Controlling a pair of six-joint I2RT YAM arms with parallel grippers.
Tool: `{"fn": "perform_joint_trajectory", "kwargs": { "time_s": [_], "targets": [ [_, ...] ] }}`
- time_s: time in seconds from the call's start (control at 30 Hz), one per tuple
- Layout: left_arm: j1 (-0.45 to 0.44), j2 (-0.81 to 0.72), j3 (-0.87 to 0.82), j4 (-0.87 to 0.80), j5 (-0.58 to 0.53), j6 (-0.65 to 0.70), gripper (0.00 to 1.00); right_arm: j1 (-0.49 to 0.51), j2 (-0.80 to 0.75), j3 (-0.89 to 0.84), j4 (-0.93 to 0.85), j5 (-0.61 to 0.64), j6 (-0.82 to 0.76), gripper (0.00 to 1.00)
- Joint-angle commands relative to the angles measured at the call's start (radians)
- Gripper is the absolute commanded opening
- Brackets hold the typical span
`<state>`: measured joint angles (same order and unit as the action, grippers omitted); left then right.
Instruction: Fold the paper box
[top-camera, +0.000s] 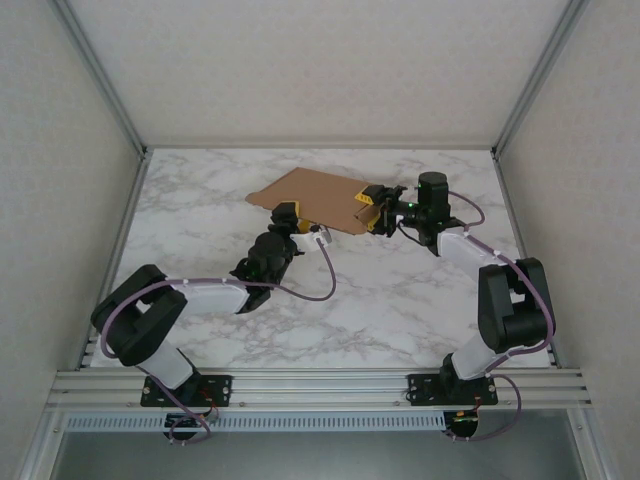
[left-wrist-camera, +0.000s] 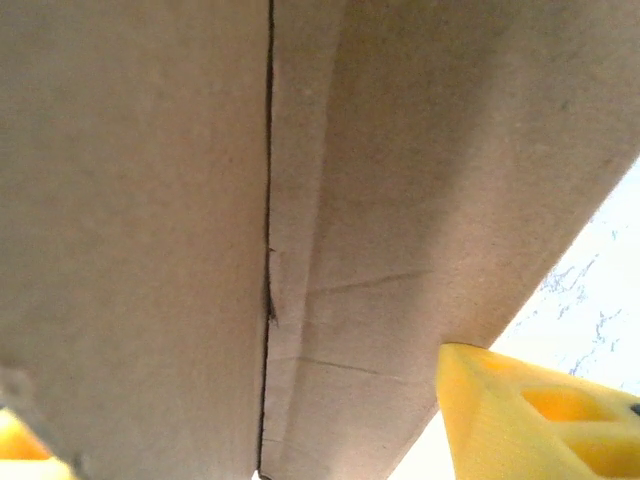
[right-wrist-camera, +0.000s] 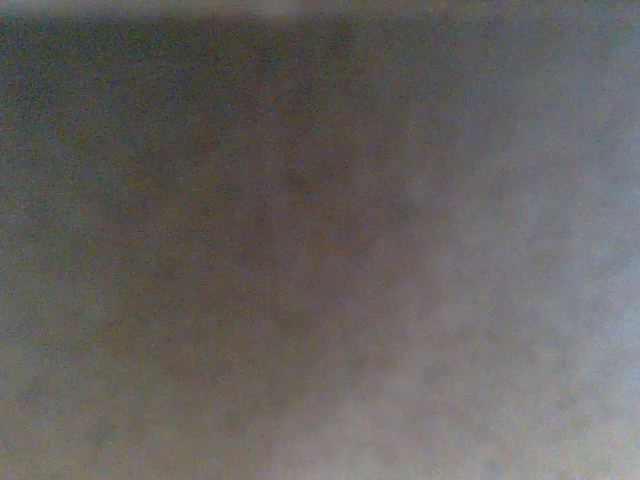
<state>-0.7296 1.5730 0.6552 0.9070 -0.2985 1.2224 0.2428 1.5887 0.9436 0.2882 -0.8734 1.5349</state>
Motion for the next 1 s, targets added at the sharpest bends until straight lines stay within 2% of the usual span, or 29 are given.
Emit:
{"fn": "perform_joint_trajectory", "kwargs": {
  "time_s": [0.0, 0.27, 0.57, 0.7, 0.97],
  "targets": [
    [-0.001, -0.038, 0.034, -0.145, 0.056, -0.016, 0.57, 0.017, -0.048, 0.037, 0.000, -0.099, -0.025, 0.55],
    [0.000, -0.085, 0.066, -0.271, 0.062, -0.034, 0.47, 0.016, -0.053, 0.045, -0.026, -0.096, -0.038, 0.57],
    [0.002, -0.128, 0.155, -0.492, 0.086, -0.049, 0.42, 0.012, -0.085, 0.067, -0.121, -0.076, -0.093, 0.69],
    [0.004, -0.140, 0.201, -0.592, 0.101, -0.064, 0.38, 0.012, -0.091, 0.069, -0.144, -0.067, -0.103, 0.71],
    [0.010, -0.123, 0.265, -0.686, 0.107, -0.090, 0.35, 0.003, -0.124, 0.070, -0.216, -0.047, -0.147, 0.76]
  ]
}}
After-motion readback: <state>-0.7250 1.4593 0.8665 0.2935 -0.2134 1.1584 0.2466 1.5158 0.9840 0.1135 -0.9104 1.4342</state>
